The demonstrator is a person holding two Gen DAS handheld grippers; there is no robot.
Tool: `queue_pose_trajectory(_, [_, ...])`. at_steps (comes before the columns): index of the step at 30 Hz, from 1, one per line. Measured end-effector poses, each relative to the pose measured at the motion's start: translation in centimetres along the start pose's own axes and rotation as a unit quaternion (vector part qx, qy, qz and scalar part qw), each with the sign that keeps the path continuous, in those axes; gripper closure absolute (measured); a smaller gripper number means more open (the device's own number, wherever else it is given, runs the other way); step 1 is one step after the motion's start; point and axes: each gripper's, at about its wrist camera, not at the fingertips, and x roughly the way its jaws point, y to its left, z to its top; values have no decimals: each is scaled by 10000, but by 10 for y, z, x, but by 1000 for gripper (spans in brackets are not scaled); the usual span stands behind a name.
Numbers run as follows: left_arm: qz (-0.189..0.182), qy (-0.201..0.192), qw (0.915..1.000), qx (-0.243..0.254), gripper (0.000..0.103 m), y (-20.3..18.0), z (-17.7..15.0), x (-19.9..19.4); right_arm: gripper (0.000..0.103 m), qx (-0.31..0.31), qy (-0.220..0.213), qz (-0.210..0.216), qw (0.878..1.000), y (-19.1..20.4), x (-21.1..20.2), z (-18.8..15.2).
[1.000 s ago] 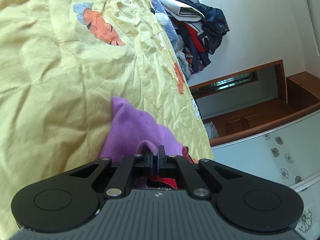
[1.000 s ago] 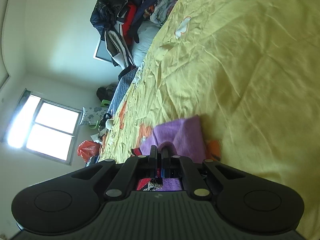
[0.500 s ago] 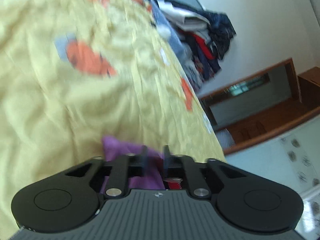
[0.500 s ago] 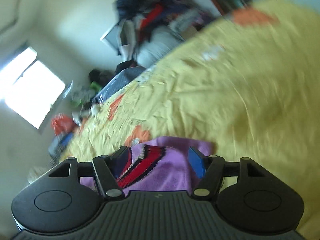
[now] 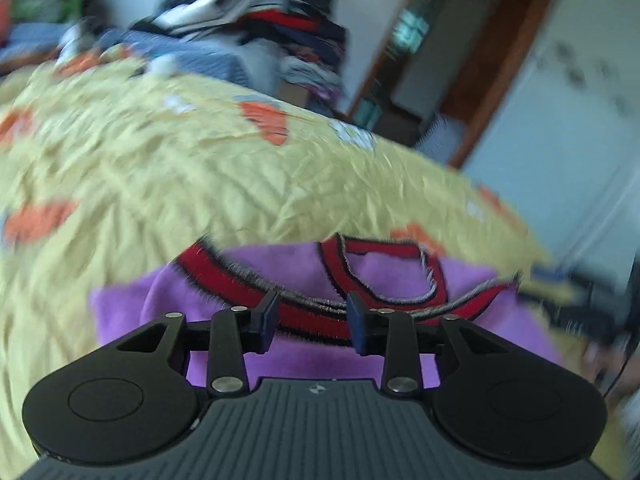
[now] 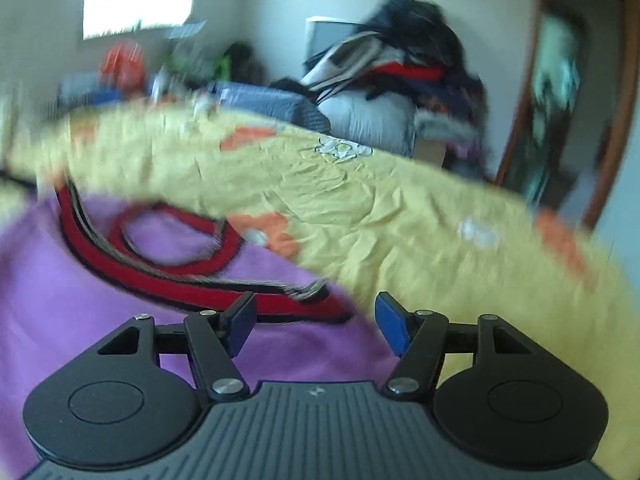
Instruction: Fold small clothes
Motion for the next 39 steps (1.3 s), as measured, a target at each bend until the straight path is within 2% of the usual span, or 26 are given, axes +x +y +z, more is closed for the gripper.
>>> queue_pose_trajectory(2, [229, 46, 9971, 719, 63, -12, 3, 18, 37, -578, 133, 48, 9982, 3, 15, 5])
queue_pose_trajectory(5, [499, 382, 9929, 1013, 62, -8, 6, 51, 41, -868, 336, 447, 9947, 2, 31, 8])
queue_pose_trajectory(6, [648, 527, 9913, 1016, 62, -1, 5, 63, 61, -874, 378, 570, 9938, 1, 36, 7])
queue_pose_trajectory(7, [843, 656, 9896, 964, 62, 6, 4, 71, 96, -826, 495, 709, 9928, -2, 41, 7])
queue_pose_trajectory(8, [1034, 689, 9877, 950, 62, 11, 1, 74, 98, -742, 599, 719, 9928, -4, 46, 6])
queue_pose_trajectory(11, [1369, 507, 9860, 800, 64, 22, -3, 67, 98, -697, 177, 481, 9963, -5, 30, 8])
queue_pose_trajectory(13, [1762, 416, 9803, 789, 68, 25, -5, 64, 98, -648, -31, 210, 9977, -8, 19, 11])
queue_pose_trajectory(14, [1833, 346, 9790, 818, 68, 25, -6, 62, 98, -639, -71, 44, 9979, -9, 18, 13])
queue_pose_trajectory(16, [2238, 266, 9699, 918, 68, 21, -8, 64, 98, -493, 56, -138, 9987, -14, 25, 13])
queue_pose_trajectory(17, [2402, 263, 9659, 927, 67, 21, -8, 67, 97, -371, 260, -172, 9988, -18, 34, 11])
queue_pose_trajectory(18, [2426, 222, 9661, 851, 67, 22, -6, 67, 97, -308, 403, -268, 9984, -19, 42, 8])
queue_pose_trajectory(19, [2443, 217, 9661, 800, 67, 22, -4, 66, 93, -245, 556, -344, 9976, -21, 50, 5])
queue_pose_trajectory(21, [2720, 190, 9593, 739, 67, 22, 1, 62, 69, 19, 948, -426, 9946, -25, 58, 6])
queue_pose_trajectory(22, [2788, 154, 9582, 627, 67, 23, 4, 56, 44, 51, 829, -624, 9946, -24, 50, 7])
queue_pose_trajectory(23, [2707, 107, 9617, 421, 67, 26, 8, 46, 26, 63, 627, -761, 9951, -23, 35, 9])
queue_pose_trajectory(24, [2499, 63, 9679, 256, 68, 26, 10, 33, 26, 115, 430, -700, 9966, -21, 17, 10])
queue_pose_trajectory(25, [2267, -5, 9738, 169, 68, 21, 8, 17, 27, 234, 262, -457, 9983, -18, -4, 10])
queue_pose_trajectory(28, [1484, -116, 9888, 73, 65, -7, -14, -33, 28, 652, 68, 503, 9966, 4, -62, -4])
queue_pose_trajectory(30, [823, -62, 9963, 223, 59, -32, -43, -58, 28, 630, 99, 637, 9959, 34, -87, -22])
queue_pose_trajectory(31, [709, 12, 9968, 369, 56, -44, -59, -63, 28, 590, 203, 725, 9954, 48, -91, -30])
queue_pose_trajectory(34, [590, 503, 9950, 628, 56, -69, -101, -60, 27, 690, 521, 631, 9943, 87, -82, -47])
queue_pose_trajectory(36, [956, 828, 9884, 836, 55, -73, -126, -49, 27, 681, 862, 558, 9924, 106, -70, -62])
queue_pose_trajectory(37, [985, 663, 9883, 953, 56, -73, -135, -53, 26, 749, 970, 453, 9914, 111, -68, -71])
queue_pose_trajectory(39, [1074, 671, 9875, 941, 55, -74, -143, -60, 26, 720, 796, 353, 9936, 118, -79, -83])
